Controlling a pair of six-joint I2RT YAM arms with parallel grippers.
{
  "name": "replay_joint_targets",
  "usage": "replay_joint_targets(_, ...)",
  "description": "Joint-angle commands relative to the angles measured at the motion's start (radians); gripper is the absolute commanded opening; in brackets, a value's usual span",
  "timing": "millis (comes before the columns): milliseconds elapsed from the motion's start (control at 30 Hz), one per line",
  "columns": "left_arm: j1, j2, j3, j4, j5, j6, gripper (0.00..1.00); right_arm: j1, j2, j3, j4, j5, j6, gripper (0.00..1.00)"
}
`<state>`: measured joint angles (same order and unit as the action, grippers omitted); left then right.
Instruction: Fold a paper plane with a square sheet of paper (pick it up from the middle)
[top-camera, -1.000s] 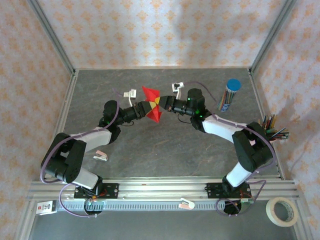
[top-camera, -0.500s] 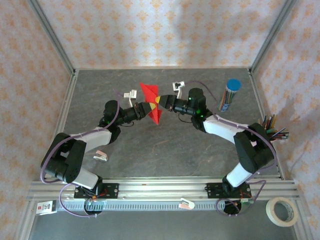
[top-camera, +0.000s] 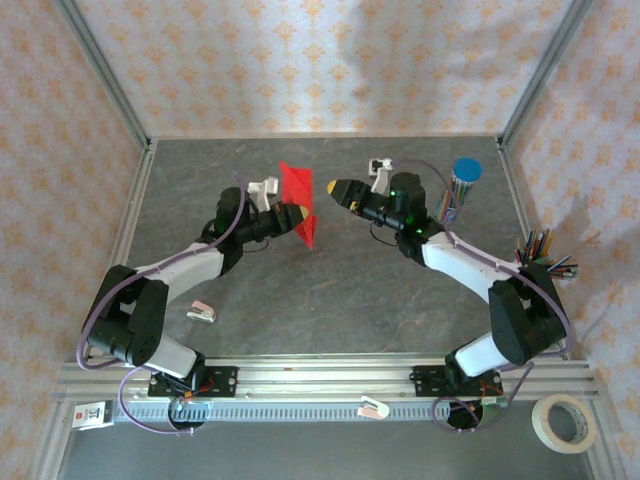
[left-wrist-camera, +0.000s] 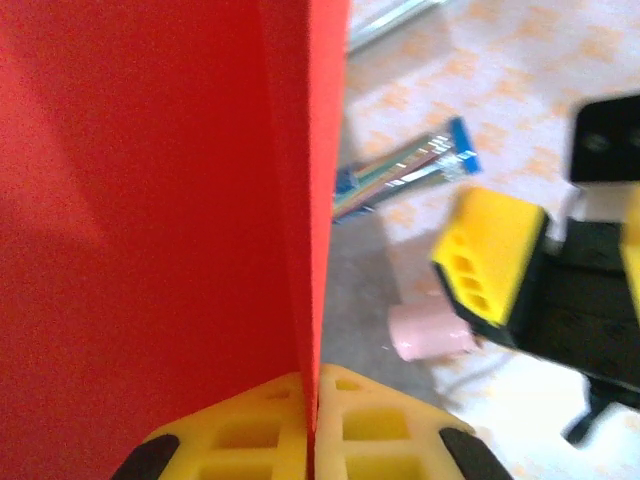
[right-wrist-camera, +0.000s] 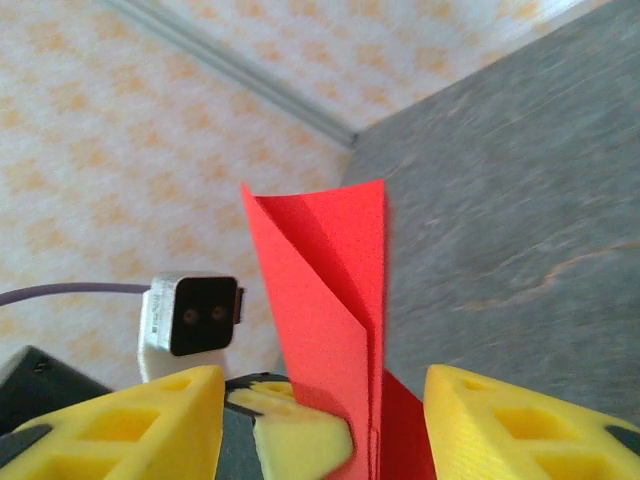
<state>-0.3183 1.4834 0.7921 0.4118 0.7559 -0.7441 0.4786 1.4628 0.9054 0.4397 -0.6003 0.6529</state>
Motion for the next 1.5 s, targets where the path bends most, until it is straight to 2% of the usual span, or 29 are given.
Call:
replay_joint_targets(0, 0.004, 0.037, 0.140, -0.425, -0.219, 0.245, 0.08, -0.001, -0.070, -0.033, -0.090, 0.200, -0.069, 0.56)
replay_joint_targets(100, -0.015, 0.109, 0.270, -0.665, -0.414, 0.338, 0.08, -0.003, -0.109, -0.058, -0.122, 0.295, -0.079, 0.57)
replay_joint_targets(267, -0.090, 0.214, 0.458, -0.917, -0.793, 0.439, 0.08, -0.003, -0.140, -0.078, -0.168, 0.377, -0.085, 0.58)
replay_joint_targets(400, -0.157, 0.293, 0.551, -1.025, -1.038, 0.475, 0.08, -0.004, -0.155, -0.092, -0.183, 0.409, -0.086, 0.58)
replay_joint_targets(600, -0.231, 0.419, 0.591, -1.090, -1.274, 0.494, 0.09, -0.005, -0.169, -0.112, -0.203, 0.458, -0.081, 0.58)
replay_joint_targets(733, -0.254, 0.505, 0.584, -1.084, -1.337, 0.492, 0.09, -0.010, -0.172, -0.119, -0.221, 0.483, -0.066, 0.58)
replay_joint_targets(967, -0.280, 0.571, 0.545, -1.032, -1.359, 0.487, 0.11, -0.020, -0.165, -0.128, -0.218, 0.465, -0.050, 0.58)
replay_joint_targets(1467, -0.308, 0.563, 0.524, -0.997, -1.234, 0.428, 0.22, -0.021, -0.113, -0.109, -0.214, 0.424, -0.032, 0.58)
